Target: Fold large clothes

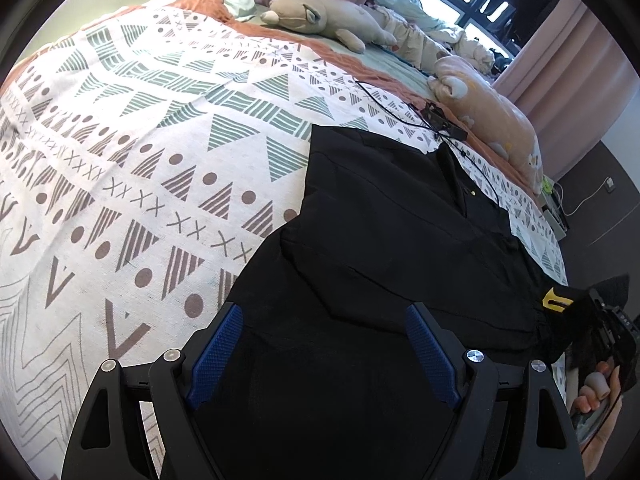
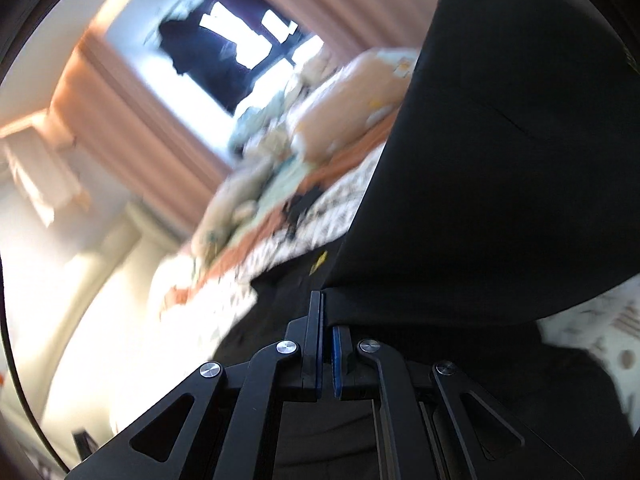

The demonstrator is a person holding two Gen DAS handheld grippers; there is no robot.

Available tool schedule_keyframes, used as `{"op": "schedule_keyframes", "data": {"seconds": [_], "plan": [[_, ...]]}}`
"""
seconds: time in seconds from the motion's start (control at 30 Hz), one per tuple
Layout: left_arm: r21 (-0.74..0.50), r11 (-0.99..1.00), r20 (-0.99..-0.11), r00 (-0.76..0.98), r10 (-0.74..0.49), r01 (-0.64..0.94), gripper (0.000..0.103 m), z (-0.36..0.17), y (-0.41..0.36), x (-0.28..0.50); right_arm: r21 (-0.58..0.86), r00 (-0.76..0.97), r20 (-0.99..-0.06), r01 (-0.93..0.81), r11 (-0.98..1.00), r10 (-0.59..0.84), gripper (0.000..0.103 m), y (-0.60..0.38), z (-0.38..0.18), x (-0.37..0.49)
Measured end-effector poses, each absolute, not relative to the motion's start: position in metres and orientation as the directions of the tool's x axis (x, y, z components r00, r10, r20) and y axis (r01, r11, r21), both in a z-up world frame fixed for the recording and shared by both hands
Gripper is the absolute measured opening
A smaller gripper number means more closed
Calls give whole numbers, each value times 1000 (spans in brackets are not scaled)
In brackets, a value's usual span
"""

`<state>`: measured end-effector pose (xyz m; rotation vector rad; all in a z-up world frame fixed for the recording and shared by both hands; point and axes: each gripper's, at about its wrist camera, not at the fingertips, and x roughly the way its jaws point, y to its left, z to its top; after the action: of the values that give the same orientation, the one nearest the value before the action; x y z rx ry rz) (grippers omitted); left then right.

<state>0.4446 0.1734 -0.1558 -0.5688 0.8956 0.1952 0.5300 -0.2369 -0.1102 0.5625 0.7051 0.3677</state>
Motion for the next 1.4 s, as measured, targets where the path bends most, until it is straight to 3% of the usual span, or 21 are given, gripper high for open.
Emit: {"op": "schedule_keyframes", "data": {"seconds": [0.23,0.3,0.33,0.37,0.43,0.67,0.83,1.03,1.4], "plan": [[-382,839,-787,612,-76,-388,84,-158,172,446,353,505,-771,-168,920,388,11,-163,-154,551],[-381,841,-789,610,-78,-384,84,-158,171,448,350,461,-792,-194,916,400,30,-152,-162,553],[-380,842,-789,609,-79,-382,84,-158,170,448,352,454,-793,-203,914,407,50,-150,-161,554],[-379,843,-789,609,-80,-381,84,-158,170,448,344,452,-794,-214,914,405,64,-148,-161,553],[-379,844,-789,609,-81,-379,84,-158,169,448,281,451,-813,-251,926,369,71,-139,-163,548],[-378,852,-788,609,-89,-363,84,-157,165,449,253,409,-836,-302,919,365,71,-134,-147,520],[-382,852,-785,612,-94,-359,84,-156,164,448,257,487,-797,-260,931,357,71,-176,-121,497],[-375,855,-784,615,-85,-359,84,-154,163,444,300,614,-745,-41,953,260,71,-262,-108,495],[-343,864,-800,596,-64,-368,84,-160,155,451,378,685,-721,261,888,106,71,-385,-144,508]]}}
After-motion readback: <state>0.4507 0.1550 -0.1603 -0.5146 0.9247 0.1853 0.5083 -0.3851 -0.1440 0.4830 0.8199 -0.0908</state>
